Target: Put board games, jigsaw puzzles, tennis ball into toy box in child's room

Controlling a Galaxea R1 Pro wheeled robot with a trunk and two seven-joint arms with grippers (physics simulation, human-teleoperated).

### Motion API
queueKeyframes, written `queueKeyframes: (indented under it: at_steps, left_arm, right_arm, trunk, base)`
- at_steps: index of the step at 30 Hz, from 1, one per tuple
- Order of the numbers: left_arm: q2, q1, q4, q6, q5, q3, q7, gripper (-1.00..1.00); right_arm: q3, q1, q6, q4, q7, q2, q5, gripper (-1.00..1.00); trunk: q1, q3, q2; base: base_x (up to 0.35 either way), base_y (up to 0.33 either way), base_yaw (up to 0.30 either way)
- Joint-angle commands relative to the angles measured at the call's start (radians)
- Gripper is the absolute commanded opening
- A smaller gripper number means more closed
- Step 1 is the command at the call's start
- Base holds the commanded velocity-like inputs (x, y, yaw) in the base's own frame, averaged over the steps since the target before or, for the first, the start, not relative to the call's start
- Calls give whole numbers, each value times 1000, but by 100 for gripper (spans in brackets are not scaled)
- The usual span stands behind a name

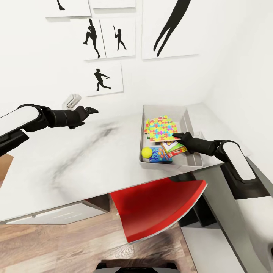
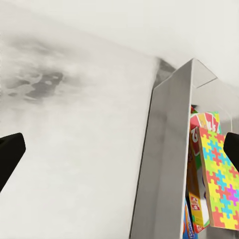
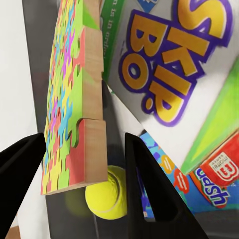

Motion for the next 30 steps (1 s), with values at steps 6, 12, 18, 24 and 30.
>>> queueKeyframes:
  at_steps: [6,12,18,24,30]
  left_arm:
    - [1,-2,-1,0,5,-2,4,100]
    - [0,-2,0,0,5,-2,4,100]
    - [0,-2,0,0,4,-2,4,100]
    - [0,-2,0,0,3,-2,4,100]
    - [0,-2,0,0,3,-2,3,100]
  right_arm:
    - [1,-1,-2,0,-10,-1,-11,-100]
    - [1,-2,-2,9,-10,-1,-11,100]
    - [1,-3,-2,13,-10,-1,-12,100]
    - [1,-5,-2,13,-10,-1,-12,100]
    - [1,-19,-2,11,-10,-1,-13,100]
  trunk:
    - [1,-2,-2]
    - [1,-2,-2]
    - [1,-2,-2]
    - [1,-2,-2]
    - [1,-2,-2]
  base:
    - [0,0,0]
    - [0,0,0]
    - [0,0,0]
    - [0,0,0]
    - [0,0,0]
